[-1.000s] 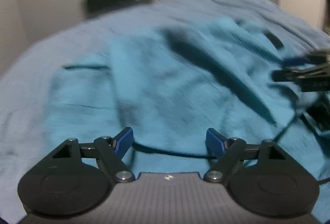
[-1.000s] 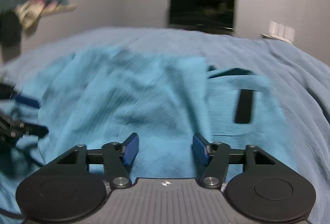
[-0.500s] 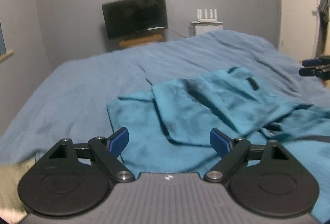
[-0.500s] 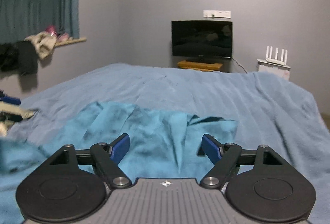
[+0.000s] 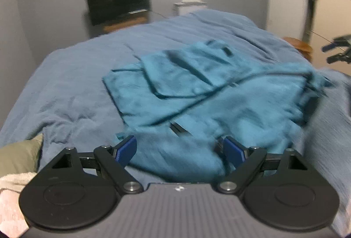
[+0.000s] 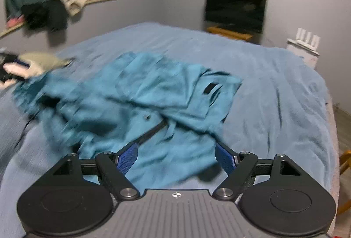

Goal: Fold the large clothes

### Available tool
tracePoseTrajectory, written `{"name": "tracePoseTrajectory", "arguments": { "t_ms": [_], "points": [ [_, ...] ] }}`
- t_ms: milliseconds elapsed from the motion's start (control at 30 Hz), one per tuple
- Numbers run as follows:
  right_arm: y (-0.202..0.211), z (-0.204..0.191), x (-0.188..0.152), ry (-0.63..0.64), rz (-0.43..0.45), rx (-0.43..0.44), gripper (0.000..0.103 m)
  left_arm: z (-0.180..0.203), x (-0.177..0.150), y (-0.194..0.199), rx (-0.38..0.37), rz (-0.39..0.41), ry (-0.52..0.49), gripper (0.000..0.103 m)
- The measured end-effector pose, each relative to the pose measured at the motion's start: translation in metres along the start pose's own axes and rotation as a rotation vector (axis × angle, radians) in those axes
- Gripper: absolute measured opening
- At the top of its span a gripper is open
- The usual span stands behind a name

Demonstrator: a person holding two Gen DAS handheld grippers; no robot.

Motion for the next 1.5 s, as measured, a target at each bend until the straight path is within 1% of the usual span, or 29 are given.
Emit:
{"name": "tracePoseTrajectory", "arguments": {
  "t_ms": [33, 100, 200, 300, 400, 500, 533, 600, 733, 800, 833, 867, 900, 933, 967, 1000, 1033, 1067, 1100, 1167, 1233, 1300, 1367, 1500],
  "points": [
    [0.004, -0.005, -0.005, 0.027, -0.023, 0.019, 0.08, 0.002, -0.004, 0.006, -0.029, -0.008, -0.01, 0.086],
    [0.008, -0.016, -0.015, 0.077, -0.077, 0.044, 0.08, 0.01, -0.011, 0.012, -0.06, -0.02, -0.055, 0.086],
    [0.007, -0.034, -0.027, 0.157, -0.166, 0.065, 0.08, 0.028, -0.021, 0.016, -0.044, -0.021, -0.183, 0.086],
    [0.004, -0.049, -0.035, 0.218, -0.219, 0.096, 0.08, 0.037, -0.023, 0.008, -0.04, -0.003, -0.256, 0.087],
    [-0.001, -0.059, -0.038, 0.27, -0.226, 0.098, 0.086, 0.044, -0.022, -0.001, -0.042, 0.012, -0.332, 0.087],
    [-0.005, -0.067, -0.036, 0.314, -0.227, 0.108, 0.086, 0.049, -0.021, -0.01, -0.05, 0.025, -0.427, 0.088],
    [-0.009, -0.068, -0.035, 0.326, -0.227, 0.114, 0.087, 0.049, -0.019, -0.013, -0.051, 0.027, -0.443, 0.089],
    [-0.017, -0.071, -0.032, 0.356, -0.227, 0.116, 0.087, 0.049, -0.018, -0.018, -0.056, 0.036, -0.462, 0.09],
    [-0.046, -0.074, -0.028, 0.438, -0.243, 0.131, 0.087, 0.053, -0.016, -0.031, -0.06, 0.044, -0.491, 0.09],
    [-0.055, -0.077, -0.026, 0.469, -0.244, 0.149, 0.082, 0.054, -0.016, -0.037, -0.066, 0.048, -0.497, 0.09],
    [-0.059, -0.078, -0.025, 0.481, -0.243, 0.156, 0.08, 0.054, -0.016, -0.04, -0.071, 0.05, -0.492, 0.089],
    [-0.062, -0.078, -0.024, 0.487, -0.244, 0.161, 0.072, 0.053, -0.015, -0.041, -0.076, 0.053, -0.48, 0.088],
    [-0.064, -0.078, -0.024, 0.492, -0.244, 0.168, 0.066, 0.05, -0.015, -0.042, -0.087, 0.059, -0.463, 0.086],
    [-0.066, -0.077, -0.023, 0.491, -0.244, 0.181, 0.059, 0.047, -0.014, -0.042, -0.094, 0.066, -0.449, 0.082],
    [-0.067, -0.076, -0.022, 0.483, -0.238, 0.191, 0.055, 0.045, -0.013, -0.043, -0.099, 0.074, -0.436, 0.077],
    [-0.066, -0.074, -0.02, 0.477, -0.227, 0.198, 0.052, 0.042, -0.012, -0.043, -0.098, 0.086, -0.419, 0.074],
    [-0.065, -0.072, -0.019, 0.47, -0.211, 0.2, 0.042, 0.038, -0.01, -0.043, -0.094, 0.098, -0.398, 0.069],
    [-0.063, -0.068, -0.016, 0.457, -0.188, 0.196, 0.038, 0.035, -0.008, -0.043, -0.085, 0.108, -0.378, 0.065],
    [-0.061, -0.064, -0.012, 0.434, -0.157, 0.183, 0.035, 0.03, -0.005, -0.044, -0.074, 0.122, -0.349, 0.064],
    [-0.056, -0.05, -0.001, 0.364, -0.08, 0.157, 0.031, 0.021, 0.002, -0.048, -0.062, 0.147, -0.29, 0.061],
    [-0.051, -0.034, 0.012, 0.282, 0.009, 0.142, 0.03, 0.013, 0.012, -0.054, -0.057, 0.166, -0.227, 0.058],
    [-0.052, -0.021, 0.025, 0.217, 0.076, 0.133, 0.03, 0.005, 0.023, -0.062, -0.038, 0.186, -0.17, 0.057],
    [-0.059, -0.009, 0.039, 0.164, 0.147, 0.111, 0.029, -0.003, 0.035, -0.073, -0.022, 0.203, -0.117, 0.055],
    [-0.08, 0.015, 0.065, 0.067, 0.25, 0.068, 0.028, -0.019, 0.062, -0.096, 0.037, 0.23, -0.031, 0.054]
  ]
}}
Point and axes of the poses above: each gripper's, at about its wrist camera, not at the fingertips, and y roughly against the way its jaws point, z to its right, x to its top, the point moved 1 cm from there along -y, roughly the way its jaws point, and after that the axes turned 5 degrees about x, right-handed, at the moved point
